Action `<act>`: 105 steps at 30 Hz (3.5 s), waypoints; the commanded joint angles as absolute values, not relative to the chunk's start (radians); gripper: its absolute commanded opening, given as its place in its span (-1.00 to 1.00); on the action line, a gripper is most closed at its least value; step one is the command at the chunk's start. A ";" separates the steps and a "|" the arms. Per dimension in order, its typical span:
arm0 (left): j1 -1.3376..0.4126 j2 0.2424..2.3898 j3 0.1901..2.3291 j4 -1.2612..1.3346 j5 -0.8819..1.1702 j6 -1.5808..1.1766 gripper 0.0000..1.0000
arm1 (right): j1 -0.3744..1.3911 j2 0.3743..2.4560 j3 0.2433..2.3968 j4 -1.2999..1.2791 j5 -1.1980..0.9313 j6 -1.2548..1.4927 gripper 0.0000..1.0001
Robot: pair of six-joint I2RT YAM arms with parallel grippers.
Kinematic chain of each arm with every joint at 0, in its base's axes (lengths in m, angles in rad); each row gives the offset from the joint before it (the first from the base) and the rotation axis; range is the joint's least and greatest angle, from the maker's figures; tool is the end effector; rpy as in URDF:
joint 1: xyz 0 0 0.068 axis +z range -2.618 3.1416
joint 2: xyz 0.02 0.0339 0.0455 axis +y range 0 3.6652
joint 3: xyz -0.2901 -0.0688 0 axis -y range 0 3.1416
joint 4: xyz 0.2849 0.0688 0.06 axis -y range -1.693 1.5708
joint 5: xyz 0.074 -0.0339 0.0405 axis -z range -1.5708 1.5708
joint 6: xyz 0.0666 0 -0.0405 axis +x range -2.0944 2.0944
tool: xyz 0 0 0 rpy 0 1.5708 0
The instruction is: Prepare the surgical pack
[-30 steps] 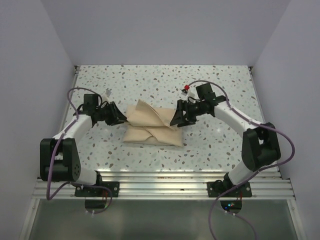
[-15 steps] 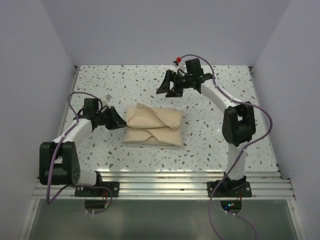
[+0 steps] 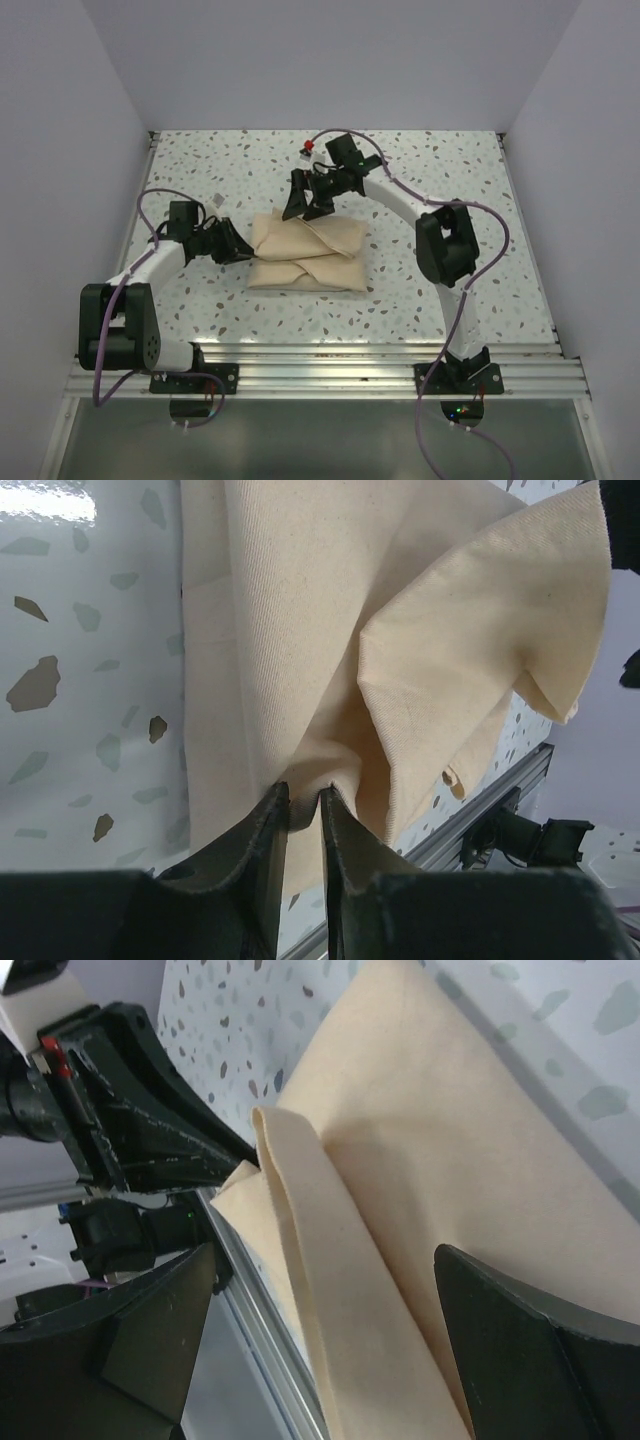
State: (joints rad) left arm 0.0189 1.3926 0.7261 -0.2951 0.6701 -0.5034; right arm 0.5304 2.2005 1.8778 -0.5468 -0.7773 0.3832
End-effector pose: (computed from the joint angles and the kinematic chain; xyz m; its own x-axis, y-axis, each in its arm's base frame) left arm 0.3025 -0.0357 0.1665 -0.8825 -0.3948 -0.2555 -0.0973 0.6848 -0.7222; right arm 0.4581 0.3228 0.2217 -0.8920 -0.2142 -0.3981 -0.4501 0.5025 0.7382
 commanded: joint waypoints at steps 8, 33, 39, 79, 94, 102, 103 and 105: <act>0.018 1.373 0.761 -0.371 0.631 -0.468 -0.46 | 0.575 2.132 1.875 -0.640 -0.637 0.284 0.60; 0.025 1.249 0.868 -0.627 0.333 -0.512 -0.27 | 0.672 1.675 1.272 -0.546 -0.707 0.350 -0.75; 0.026 1.299 0.908 -0.649 0.344 -0.494 -0.28 | 0.738 1.644 1.161 -0.500 -0.683 0.380 -0.62; 0.008 1.548 0.744 -0.357 0.703 -0.463 -1.00 | 0.327 1.574 0.973 -0.575 -0.643 0.382 -0.78; -0.018 1.100 0.874 -0.657 0.374 -0.381 -0.53 | 0.324 1.462 0.944 -0.850 -0.443 0.441 -0.78; -0.129 1.088 0.844 -0.540 0.388 -0.315 -0.31 | 0.324 1.525 0.733 -0.523 -0.644 0.718 -0.88; -0.136 1.088 0.848 -0.541 0.381 -0.307 -0.30 | 0.324 1.534 0.723 -0.470 -0.649 0.768 -0.88; -0.150 1.088 0.864 -0.551 0.367 -0.290 -0.24 | 0.325 1.545 0.695 -0.402 -0.670 0.825 -0.89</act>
State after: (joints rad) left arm -0.1310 1.1011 0.8448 -0.5922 0.3901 -0.3462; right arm 0.3233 1.5414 0.7094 -0.5835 -0.5873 0.6678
